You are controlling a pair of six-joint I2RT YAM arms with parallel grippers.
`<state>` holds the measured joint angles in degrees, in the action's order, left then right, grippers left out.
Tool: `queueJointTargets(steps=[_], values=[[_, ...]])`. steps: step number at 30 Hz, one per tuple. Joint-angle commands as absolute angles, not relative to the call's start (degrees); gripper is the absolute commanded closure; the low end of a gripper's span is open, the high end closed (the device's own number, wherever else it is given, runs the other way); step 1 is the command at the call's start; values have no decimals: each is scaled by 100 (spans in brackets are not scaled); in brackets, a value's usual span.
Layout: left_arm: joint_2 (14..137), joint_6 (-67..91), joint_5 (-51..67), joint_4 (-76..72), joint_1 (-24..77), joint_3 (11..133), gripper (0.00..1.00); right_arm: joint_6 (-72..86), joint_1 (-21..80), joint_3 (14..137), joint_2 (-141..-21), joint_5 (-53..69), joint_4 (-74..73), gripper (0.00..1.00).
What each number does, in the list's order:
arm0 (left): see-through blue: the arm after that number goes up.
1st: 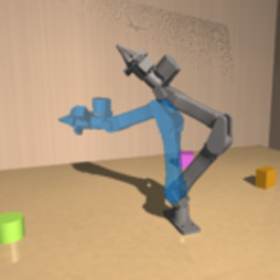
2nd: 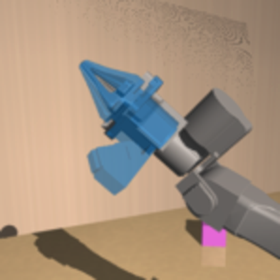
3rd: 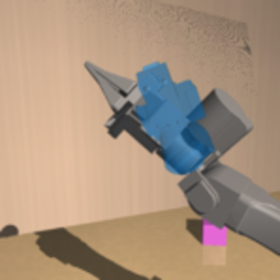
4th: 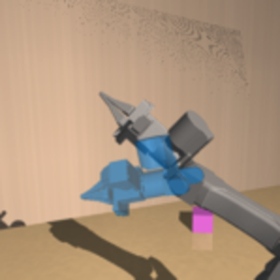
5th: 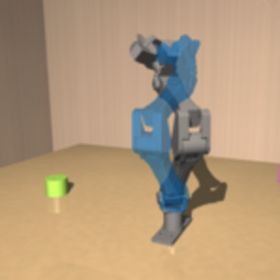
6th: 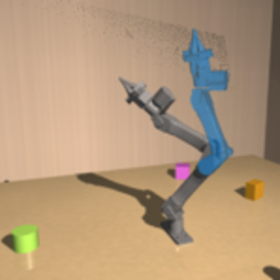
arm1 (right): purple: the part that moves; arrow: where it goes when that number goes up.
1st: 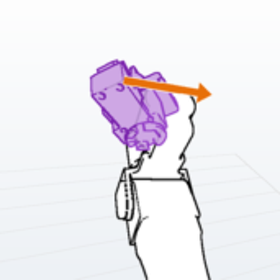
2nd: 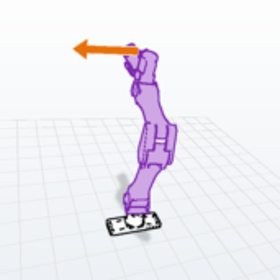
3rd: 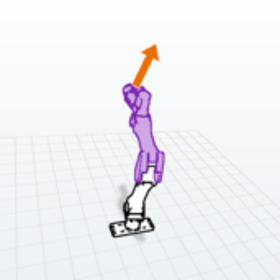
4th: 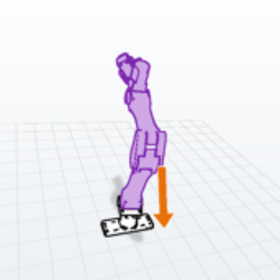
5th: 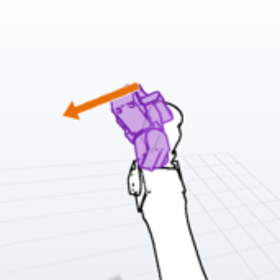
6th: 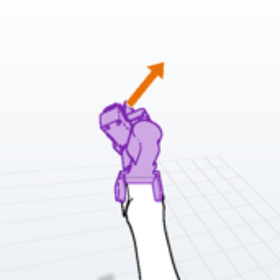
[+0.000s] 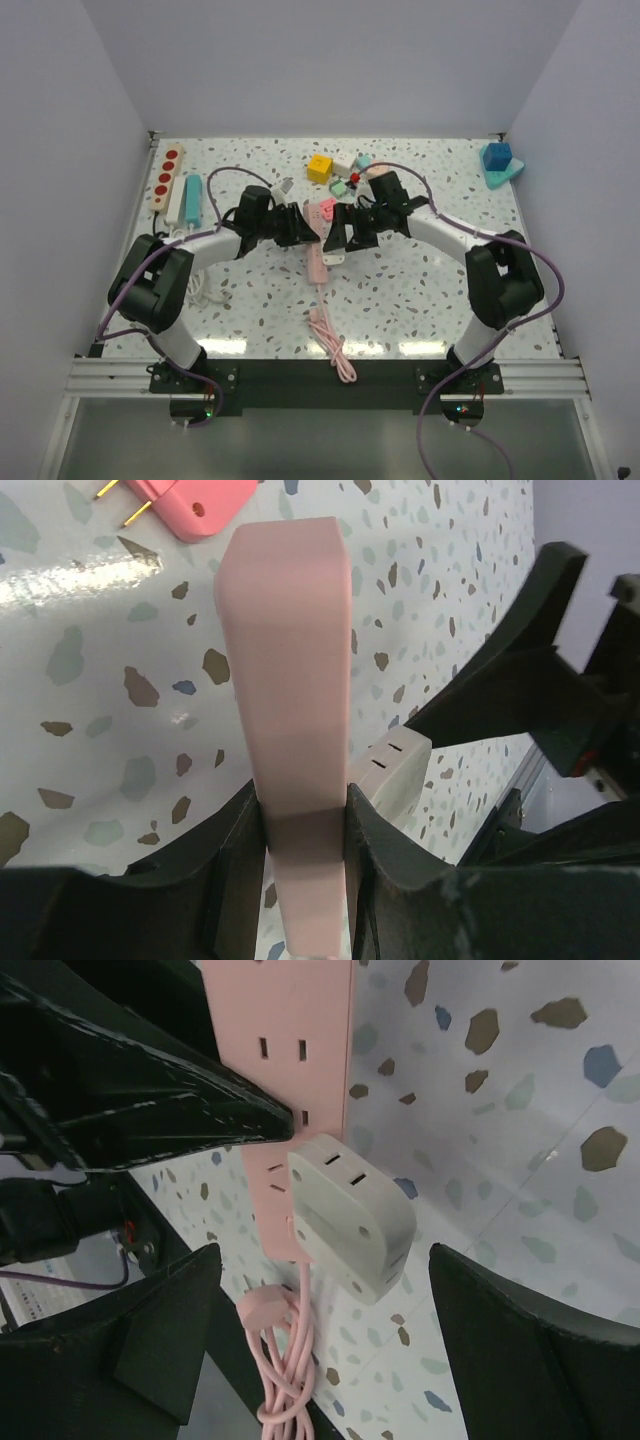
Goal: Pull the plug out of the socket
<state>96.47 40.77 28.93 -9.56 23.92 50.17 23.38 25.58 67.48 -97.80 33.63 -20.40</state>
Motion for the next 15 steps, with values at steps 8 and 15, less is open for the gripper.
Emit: queueJointTargets(steps=[8, 15], values=[[9501, 3876, 3947, -1643, 2338, 5186, 100, 1784, 2759, 6794, -10133, 3787, -1820, 24], [9545, 3876, 3534, -1328, 2338, 5264, 100, 2241, 3199, 6697, -10187, 4236, -1661, 74]])
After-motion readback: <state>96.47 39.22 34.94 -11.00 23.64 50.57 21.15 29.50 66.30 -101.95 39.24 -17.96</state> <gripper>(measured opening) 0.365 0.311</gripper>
